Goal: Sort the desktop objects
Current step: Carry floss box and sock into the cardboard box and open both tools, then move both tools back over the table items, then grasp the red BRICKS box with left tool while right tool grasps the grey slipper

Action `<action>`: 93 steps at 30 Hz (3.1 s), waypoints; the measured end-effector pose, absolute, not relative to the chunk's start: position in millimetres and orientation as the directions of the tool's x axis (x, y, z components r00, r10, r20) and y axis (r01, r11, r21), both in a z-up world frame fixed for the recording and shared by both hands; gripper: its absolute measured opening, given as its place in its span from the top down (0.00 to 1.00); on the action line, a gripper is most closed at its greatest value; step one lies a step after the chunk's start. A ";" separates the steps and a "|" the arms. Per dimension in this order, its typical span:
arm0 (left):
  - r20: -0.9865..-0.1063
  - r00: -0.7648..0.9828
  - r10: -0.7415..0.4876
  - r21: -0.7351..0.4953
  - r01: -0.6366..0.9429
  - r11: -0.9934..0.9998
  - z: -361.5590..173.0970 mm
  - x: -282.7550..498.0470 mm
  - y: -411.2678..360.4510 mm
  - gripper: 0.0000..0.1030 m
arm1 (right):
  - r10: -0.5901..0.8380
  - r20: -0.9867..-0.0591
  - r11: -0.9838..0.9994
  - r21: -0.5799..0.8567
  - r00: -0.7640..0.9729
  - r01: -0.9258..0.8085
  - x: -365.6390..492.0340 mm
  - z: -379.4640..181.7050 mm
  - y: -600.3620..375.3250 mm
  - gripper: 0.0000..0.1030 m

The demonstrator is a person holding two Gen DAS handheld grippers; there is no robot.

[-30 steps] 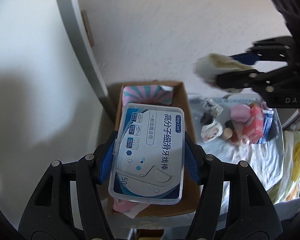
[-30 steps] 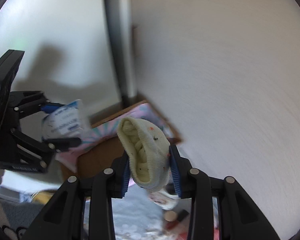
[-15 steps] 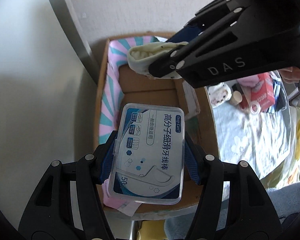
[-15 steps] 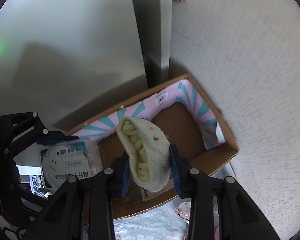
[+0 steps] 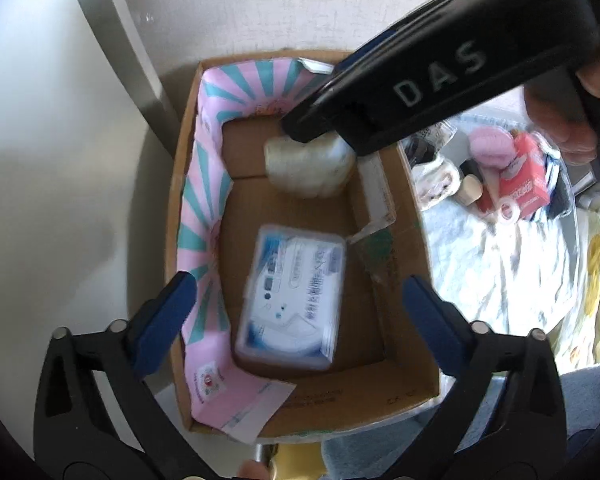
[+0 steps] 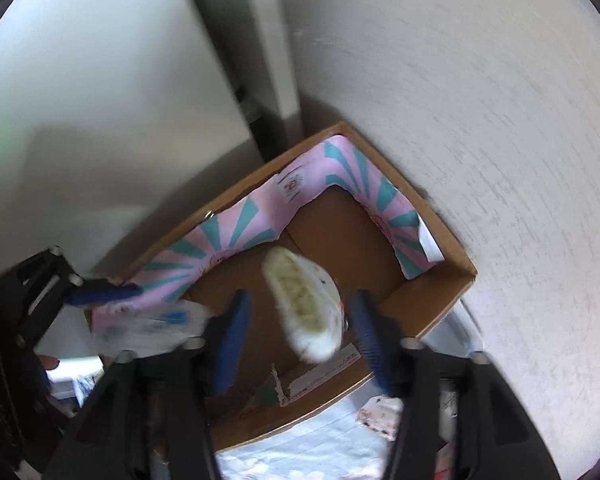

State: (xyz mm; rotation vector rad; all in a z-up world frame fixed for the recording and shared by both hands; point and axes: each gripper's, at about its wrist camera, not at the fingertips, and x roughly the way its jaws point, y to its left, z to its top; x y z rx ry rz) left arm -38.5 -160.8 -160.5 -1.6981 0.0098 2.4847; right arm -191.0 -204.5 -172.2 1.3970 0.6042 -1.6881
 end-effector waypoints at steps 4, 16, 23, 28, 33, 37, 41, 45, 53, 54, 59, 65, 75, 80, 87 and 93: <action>-0.914 -0.397 0.084 -0.042 -0.113 -0.993 -160.2 -35.2 -157.0 0.00 | -0.314 -0.948 -0.529 0.120 -0.062 0.840 -189.7 -163.6 -200.2 0.00; -0.883 -0.467 0.054 -0.048 -0.025 -0.999 -151.2 -34.0 -169.7 0.00 | -0.302 -0.930 -0.540 -0.013 -0.208 0.842 -184.4 -143.1 -190.3 0.00; -0.876 -0.478 0.066 -0.073 -0.004 -0.997 -141.7 -30.4 -170.3 0.00 | -0.260 -0.919 -0.559 -0.107 -0.297 0.822 -177.8 -120.3 -184.7 0.00; -0.873 -0.486 0.035 -0.017 -0.042 -0.999 -129.1 -26.6 -158.6 0.00 | -0.255 -0.903 -0.590 -0.138 -0.346 0.795 -169.0 -106.6 -167.8 0.00; -0.842 -0.539 0.037 0.011 -0.085 -0.996 -104.7 -26.2 -140.8 0.00 | -0.260 -0.899 -0.644 -0.110 -0.352 0.757 -161.1 -92.3 -128.4 0.00; -0.785 -0.618 0.035 0.027 -0.091 -0.996 -79.6 -23.1 -125.6 0.00 | -0.269 -0.891 -0.690 -0.088 -0.367 0.719 -153.4 -77.5 -81.3 0.00; -0.706 -0.703 0.083 0.035 -0.152 -0.988 -49.9 -23.1 -104.4 0.00 | -0.238 -0.874 -0.739 -0.121 -0.424 0.663 -141.1 -56.7 -31.5 0.00; -0.689 -0.716 0.113 0.034 -0.188 -0.982 -34.7 -34.0 -77.0 0.00 | -0.238 -0.846 -0.811 -0.097 -0.477 0.577 -131.0 -33.2 17.6 0.00; -0.675 -0.693 0.251 -0.020 -0.324 -0.946 -36.7 -37.5 -10.7 0.00 | -0.159 -0.797 -0.898 -0.129 -0.583 0.421 -95.8 -21.3 100.1 0.00; -0.681 -0.682 0.269 -0.026 -0.344 -0.939 -39.1 -37.9 -2.4 0.00 | -0.152 -0.797 -0.905 -0.126 -0.585 0.407 -92.9 -22.5 110.9 0.00; -0.714 -0.611 0.341 -0.059 -0.433 -0.900 -58.0 -35.7 48.4 0.00 | -0.110 -0.799 -0.939 -0.111 -0.591 0.325 -76.6 -43.9 158.3 0.00; -0.756 -0.540 0.370 -0.087 -0.478 -0.874 -95.9 -43.5 98.9 0.00 | -0.157 -0.842 -0.966 0.022 -0.516 0.257 -67.8 -91.5 205.3 0.00; -0.830 -0.465 0.308 -0.048 -0.491 -0.870 -180.5 -78.2 171.6 0.11 | -0.155 -0.866 -0.981 0.077 -0.476 0.179 -72.0 -181.4 241.1 0.02; -0.845 -0.452 0.286 -0.066 -0.443 -0.894 -213.4 -89.1 176.6 0.23 | -0.155 -0.879 -0.984 0.099 -0.451 0.145 -88.1 -217.3 250.3 0.11; -0.857 -0.441 0.267 -0.063 -0.425 -0.903 -232.0 -100.6 181.5 0.53 | -0.212 -0.892 -0.977 0.185 -0.399 0.105 -107.1 -244.9 262.6 0.30; -0.880 -0.406 0.245 -0.061 -0.415 -0.908 -244.8 -107.6 184.2 0.62 | -0.261 -0.902 -0.965 0.256 -0.344 0.059 -117.3 -262.5 273.8 0.49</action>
